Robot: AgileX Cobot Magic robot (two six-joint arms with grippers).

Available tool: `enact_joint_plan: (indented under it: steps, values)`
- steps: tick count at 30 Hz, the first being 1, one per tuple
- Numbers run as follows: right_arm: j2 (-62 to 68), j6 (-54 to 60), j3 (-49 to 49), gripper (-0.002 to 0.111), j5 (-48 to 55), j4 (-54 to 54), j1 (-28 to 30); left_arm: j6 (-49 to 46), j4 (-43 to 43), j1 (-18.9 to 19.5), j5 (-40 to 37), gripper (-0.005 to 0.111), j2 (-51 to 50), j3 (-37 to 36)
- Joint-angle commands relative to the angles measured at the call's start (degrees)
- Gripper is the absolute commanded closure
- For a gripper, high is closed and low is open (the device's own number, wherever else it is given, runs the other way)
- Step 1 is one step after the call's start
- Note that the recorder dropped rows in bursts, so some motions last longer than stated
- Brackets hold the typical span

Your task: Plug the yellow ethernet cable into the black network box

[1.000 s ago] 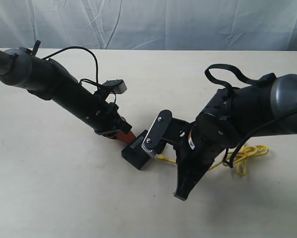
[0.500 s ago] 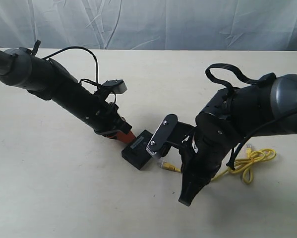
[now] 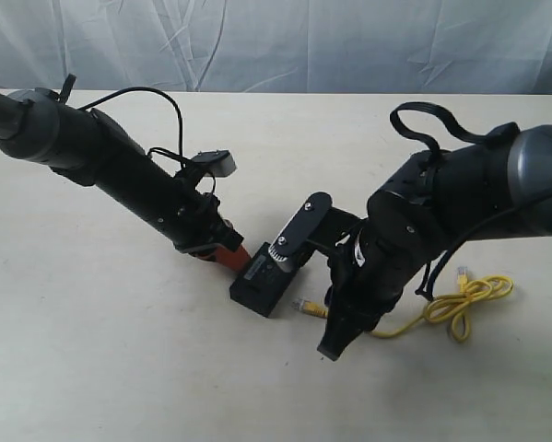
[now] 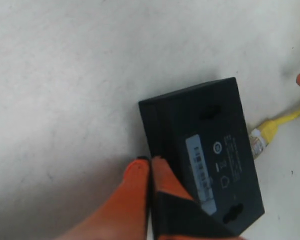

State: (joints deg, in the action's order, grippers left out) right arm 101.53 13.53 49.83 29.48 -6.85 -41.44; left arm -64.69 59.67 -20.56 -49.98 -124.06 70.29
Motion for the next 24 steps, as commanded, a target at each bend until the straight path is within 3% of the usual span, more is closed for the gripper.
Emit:
enact_joint_plan:
  steps: [1,4,15,17,20,24]
  values:
    - [2.3,1.9,0.1,0.077,-2.4,2.6,1.6,0.3,-1.9,0.0,0.1,0.107,-0.5,-0.1]
    - [2.5,10.9,0.1,0.077,-2.8,11.0,1.6,0.3,-1.9,0.0,0.1,0.107,-0.5,-0.1]
    - [5.1,12.5,0.1,0.077,-2.0,11.4,1.4,0.3,-1.9,0.0,0.1,0.107,-0.5,-0.1]
    - [5.5,12.5,0.1,0.085,-2.0,11.4,1.4,0.3,-1.9,0.0,0.1,0.107,-0.5,-0.1]
    - [5.6,12.5,0.1,0.108,-1.9,11.2,1.4,0.3,-1.9,0.0,0.1,0.107,-0.5,-0.1]
    - [5.6,12.5,0.1,0.108,-1.9,10.5,1.4,0.3,-1.9,0.0,0.1,0.107,-0.5,-0.1]
